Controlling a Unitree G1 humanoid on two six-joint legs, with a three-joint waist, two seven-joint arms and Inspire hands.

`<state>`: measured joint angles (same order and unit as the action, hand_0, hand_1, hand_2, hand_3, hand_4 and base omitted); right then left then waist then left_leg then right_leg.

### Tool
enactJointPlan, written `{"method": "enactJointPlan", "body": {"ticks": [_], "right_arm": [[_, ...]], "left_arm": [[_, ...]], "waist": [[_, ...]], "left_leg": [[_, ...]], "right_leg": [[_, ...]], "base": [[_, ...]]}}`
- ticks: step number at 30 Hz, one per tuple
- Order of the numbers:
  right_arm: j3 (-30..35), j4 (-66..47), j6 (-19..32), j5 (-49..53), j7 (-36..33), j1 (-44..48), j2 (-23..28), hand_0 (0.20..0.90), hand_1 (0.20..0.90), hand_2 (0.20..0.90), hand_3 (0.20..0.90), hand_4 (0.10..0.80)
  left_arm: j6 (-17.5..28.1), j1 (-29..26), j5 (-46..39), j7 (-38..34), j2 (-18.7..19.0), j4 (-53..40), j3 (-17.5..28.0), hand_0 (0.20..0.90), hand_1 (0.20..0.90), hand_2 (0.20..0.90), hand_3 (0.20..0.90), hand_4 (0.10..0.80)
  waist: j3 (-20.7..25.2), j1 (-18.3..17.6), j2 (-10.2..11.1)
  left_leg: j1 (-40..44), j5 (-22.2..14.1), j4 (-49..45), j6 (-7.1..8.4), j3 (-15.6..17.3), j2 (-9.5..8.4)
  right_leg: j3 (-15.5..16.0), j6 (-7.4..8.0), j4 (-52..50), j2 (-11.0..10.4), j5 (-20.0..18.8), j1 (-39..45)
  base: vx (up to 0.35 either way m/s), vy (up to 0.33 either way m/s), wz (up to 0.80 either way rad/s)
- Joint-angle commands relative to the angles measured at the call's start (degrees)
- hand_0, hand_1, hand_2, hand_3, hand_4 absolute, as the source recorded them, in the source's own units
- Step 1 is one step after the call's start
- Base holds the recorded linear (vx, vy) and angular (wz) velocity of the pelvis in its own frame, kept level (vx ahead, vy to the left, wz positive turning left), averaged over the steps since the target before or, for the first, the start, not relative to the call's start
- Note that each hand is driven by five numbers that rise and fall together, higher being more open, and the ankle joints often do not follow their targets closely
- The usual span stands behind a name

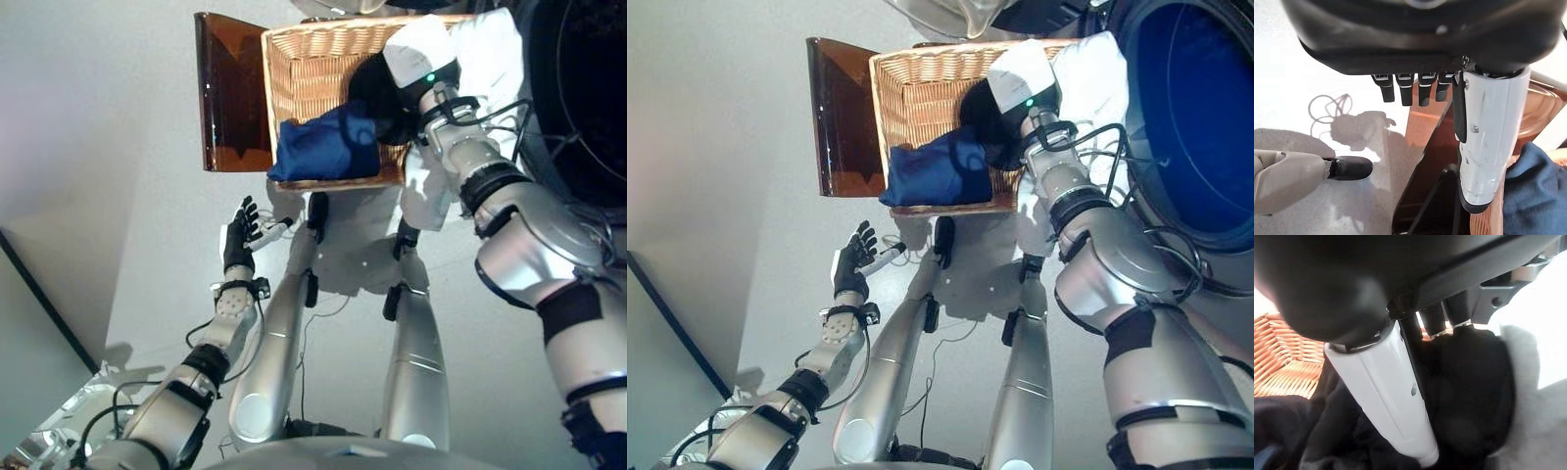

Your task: Pick up the clothes and place them into the washing machine

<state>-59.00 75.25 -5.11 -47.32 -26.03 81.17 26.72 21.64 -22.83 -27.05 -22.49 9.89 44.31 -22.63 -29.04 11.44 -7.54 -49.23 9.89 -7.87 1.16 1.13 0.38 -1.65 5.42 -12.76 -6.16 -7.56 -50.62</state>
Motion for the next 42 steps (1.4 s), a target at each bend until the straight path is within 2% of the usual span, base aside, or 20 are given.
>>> {"method": "enactJointPlan", "body": {"ticks": [1, 17, 21, 23, 30, 31, 39, 40, 42], "right_arm": [[-0.52, -0.3, -0.43, 0.53, -1.3, 4.03, -0.89, 0.2, 0.2, 0.2, 0.2, 0.3], [3.6, -2.52, 0.85, 5.15, -2.76, 1.98, -1.71, 0.2, 0.2, 0.2, 0.2, 0.3], [8.17, -6.84, 3.12, 12.11, -3.8, 0.77, -2.28, 0.2, 0.2, 0.2, 0.2, 0.3], [12.78, -11.96, 5.68, 19.71, -4.86, -0.96, -2.77, 0.2, 0.2, 0.2, 0.2, 0.3], [20.44, -22.77, 10.34, 32.69, -5.95, -4.93, -3.12, 0.2, 0.2, 0.2, 0.2, 0.3], [23.05, -26.08, 12.1, 37.07, -5.81, -6.99, -3.55, 0.2, 0.2, 0.2, 0.2, 0.3], [29.03, -32.94, 16.7, 49.48, -4.95, -12.66, -5.19, 0.2, 0.2, 0.2, 0.2, 0.3], [30.52, -34.76, 18.56, 54.44, -3.81, -15.25, -6.47, 0.2, 0.2, 0.2, 0.2, 0.3], [30.73, -35.55, 18.79, 55.25, -3.44, -15.98, -6.45, 0.2, 0.2, 0.2, 0.2, 0.3]], "left_arm": [[2.51, 0.23, -0.61, -0.99, 2.22, -3.63, -1.21, 0.9, 0.9, 0.9, 0.9, 0.8], [2.15, 0.66, -0.66, -1.18, 1.94, -1.8, -1.32, 0.9, 0.9, 0.9, 0.9, 0.8], [1.99, 0.88, -0.9, -1.49, 2.1, -1.22, -1.18, 0.9, 0.9, 0.9, 0.9, 0.8], [1.79, 1.38, -1.24, -1.86, 2.21, -0.58, -1.06, 0.9, 0.9, 0.9, 0.9, 0.8], [1.44, 2.09, -1.99, -2.26, 2.23, 1.01, -0.6, 0.9, 0.9, 0.9, 0.9, 0.8], [1.24, 2.53, -1.88, -2.17, 2.17, 1.55, -0.57, 0.9, 0.9, 0.9, 0.9, 0.8], [0.97, 3.6, -2.0, -1.66, 2.1, 2.18, -0.2, 0.9, 0.9, 0.9, 0.9, 0.8], [0.74, 3.72, -2.17, -1.22, 2.13, 2.97, 0.13, 0.9, 0.9, 0.9, 0.9, 0.8], [0.7, 3.88, -2.18, -1.08, 2.25, 3.07, 0.43, 0.9, 0.9, 0.9, 0.9, 0.8]], "waist": [[-0.76, 1.26, -3.43], [-0.76, 0.26, -2.28], [-0.76, -0.51, -1.47], [-0.76, -1.33, -0.78], [-0.76, -2.38, 0.11], [-0.76, -2.86, 0.4], [-0.76, -3.48, 1.12], [-0.76, -3.82, 1.46], [-0.76, -3.93, 1.6]], "left_leg": [[-1.46, 0.86, 1.75, 2.38, 1.17, 0.34], [1.84, 0.18, 1.52, 2.22, 1.9, 0.79], [2.54, -0.05, 1.34, 2.14, 2.19, 0.95], [3.5, -0.32, 1.38, 2.02, 2.36, 1.01], [5.61, -0.66, 1.61, 1.89, 3.09, 1.3], [6.59, -1.05, 1.52, 1.77, 3.27, 1.27], [9.1, -1.95, 0.89, 1.47, 3.87, 1.52], [9.95, -2.56, 0.13, 1.35, 4.22, 1.62], [10.33, -2.78, -0.08, 1.33, 4.31, 1.63]], "right_leg": [[-2.01, -1.1, -6.92, -2.12, 8.44, 2.53], [-1.97, -0.96, -6.41, -2.04, 8.49, 5.71], [-2.11, -0.98, -6.36, -1.75, 8.49, 6.43], [-2.26, -0.94, -5.97, -1.75, 8.59, 7.45], [-2.48, -0.8, -5.2, -1.57, 8.39, 9.52], [-2.52, -0.66, -4.84, -1.73, 8.56, 10.7], [-2.6, -0.49, -4.05, -1.84, 8.34, 13.53], [-2.91, -0.41, -4.08, -1.74, 8.4, 14.4], [-3.05, -0.4, -4.0, -1.68, 8.43, 14.84]], "base": [[-0.004, 0.003, 0.04], [0.0, 0.0, -0.01], [0.006, -0.004, 0.02], [0.0, 0.0, 0.0], [0.013, 0.002, -0.06], [0.02, 0.007, -0.06], [0.016, 0.004, -0.05], [0.01, 0.007, -0.05], [0.012, 0.005, -0.08]]}}
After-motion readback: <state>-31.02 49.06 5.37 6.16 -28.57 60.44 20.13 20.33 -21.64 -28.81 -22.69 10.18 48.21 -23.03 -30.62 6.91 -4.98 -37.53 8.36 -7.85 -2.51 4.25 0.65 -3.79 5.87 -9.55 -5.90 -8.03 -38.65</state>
